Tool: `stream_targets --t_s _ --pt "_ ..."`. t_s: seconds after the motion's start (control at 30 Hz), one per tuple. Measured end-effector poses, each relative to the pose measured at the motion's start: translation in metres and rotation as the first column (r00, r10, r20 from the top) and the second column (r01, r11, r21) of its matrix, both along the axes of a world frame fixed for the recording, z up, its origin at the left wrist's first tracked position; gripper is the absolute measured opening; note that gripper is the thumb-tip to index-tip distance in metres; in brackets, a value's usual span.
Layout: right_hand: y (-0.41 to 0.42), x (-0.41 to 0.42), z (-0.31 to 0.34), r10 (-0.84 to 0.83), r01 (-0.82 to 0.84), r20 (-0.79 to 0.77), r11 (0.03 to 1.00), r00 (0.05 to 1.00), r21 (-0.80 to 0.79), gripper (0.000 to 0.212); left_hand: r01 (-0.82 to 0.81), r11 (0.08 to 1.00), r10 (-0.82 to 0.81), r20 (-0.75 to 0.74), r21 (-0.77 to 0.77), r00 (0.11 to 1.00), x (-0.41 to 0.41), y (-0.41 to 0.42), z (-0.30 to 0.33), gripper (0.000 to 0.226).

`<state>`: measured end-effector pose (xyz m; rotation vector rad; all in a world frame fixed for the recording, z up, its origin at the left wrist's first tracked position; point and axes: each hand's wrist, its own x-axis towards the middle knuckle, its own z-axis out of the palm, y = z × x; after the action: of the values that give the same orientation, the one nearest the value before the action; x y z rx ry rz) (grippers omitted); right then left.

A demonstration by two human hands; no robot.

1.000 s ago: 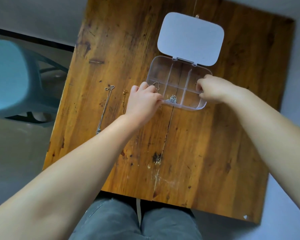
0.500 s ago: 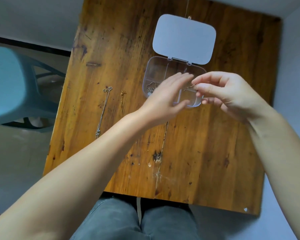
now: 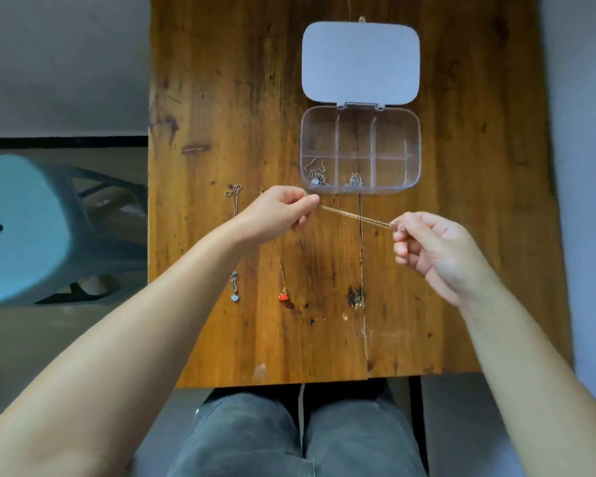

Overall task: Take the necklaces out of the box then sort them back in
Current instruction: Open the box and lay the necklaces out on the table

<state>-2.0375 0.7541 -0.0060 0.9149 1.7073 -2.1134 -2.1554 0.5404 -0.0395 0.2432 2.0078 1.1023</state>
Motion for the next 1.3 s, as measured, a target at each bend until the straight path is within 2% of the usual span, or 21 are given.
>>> stream_targets --t_s 0.1,0.17,0.23,0.33,0.4,0.47,0.53,0.67,0.8,0.9,0.97,1.07,1.13,1.2,1.3 --pt "-0.031 0.025 -0.019 -0.183 0.178 0.136 0.983 0.974 0.05 0.024 0.154 0.971 -0.177 -0.116 -0.184 0.977 -0.012 -0.004 -0.01 0.04" --pt "-0.049 0.042 -0.029 -0.317 0.316 0.208 0.948 0.925 0.043 0.021 0.166 0.957 -0.208 -0.164 -0.238 0.964 -0.022 -0.007 -0.011 0.041" --pt "-0.063 0.057 -0.037 -0.421 0.428 0.248 0.903 0.872 0.027 0.018 0.14 0.96 -0.19 -0.194 -0.243 0.962 -0.032 -0.007 -0.013 0.041" --pt "-0.082 0.074 -0.046 -0.464 0.475 0.289 0.879 0.837 0.035 0.014 0.053 0.974 -0.104 -0.232 -0.219 0.967 -0.032 0.001 -0.017 0.041" --pt "-0.098 0.078 -0.053 -0.469 0.482 0.295 0.876 0.833 0.032 0.011 -0.06 0.987 0.039 -0.139 -0.148 0.99 -0.023 0.011 -0.022 0.037" --pt "-0.111 0.078 -0.059 -0.439 0.436 0.281 0.897 0.853 0.077 0.007 -0.196 0.977 0.199 0.03 -0.08 0.979 -0.009 0.018 -0.028 0.033" --pt "-0.122 0.077 -0.065 -0.345 0.299 0.262 0.933 0.901 0.2 0.006 -0.268 0.962 0.272 0.074 -0.053 0.96 0.003 0.022 -0.033 0.03" --pt "-0.133 0.079 -0.073 -0.177 0.059 0.241 0.902 0.954 0.428 0.009 -0.226 0.969 0.215 -0.117 -0.094 0.97 0.015 0.023 -0.038 0.019" --pt "-0.134 0.081 -0.077 -0.069 -0.106 0.3 0.84 0.951 0.532 0.002 -0.137 0.975 0.071 -0.338 -0.175 0.939 0.016 0.019 -0.038 0.017" --pt "-0.125 0.073 -0.067 0.003 -0.179 0.305 0.817 0.952 0.549 0.008 -0.166 0.972 0.094 -0.365 -0.17 0.926 0.014 0.011 -0.039 0.017" --pt "-0.109 0.053 -0.053 0.039 -0.171 0.229 0.787 0.973 0.593 0.01 -0.202 0.972 0.141 -0.384 -0.124 0.913 0.009 0.007 -0.039 0.022" --pt "-0.078 -0.003 -0.031 0.154 -0.108 0.007 0.664 0.988 0.739 0.014 -0.164 0.984 0.111 -0.468 -0.074 0.877 0.0 0.008 -0.037 0.045" --pt "-0.065 -0.049 -0.026 0.306 -0.161 -0.021 0.558 0.952 0.814 0.023 -0.104 0.992 0.053 -0.509 -0.073 0.859 -0.006 0.013 -0.036 0.051" --pt "-0.06 -0.091 -0.031 0.486 -0.334 0.114 0.395 0.866 0.856 0.031 -0.077 0.994 0.028 -0.532 -0.071 0.846 -0.009 0.017 -0.036 0.046" --pt "-0.062 -0.127 -0.043 0.671 -0.568 0.393 0.051 0.629 0.821 0.038 -0.105 0.993 0.061 -0.554 -0.049 0.83 -0.011 0.018 -0.038 0.037"
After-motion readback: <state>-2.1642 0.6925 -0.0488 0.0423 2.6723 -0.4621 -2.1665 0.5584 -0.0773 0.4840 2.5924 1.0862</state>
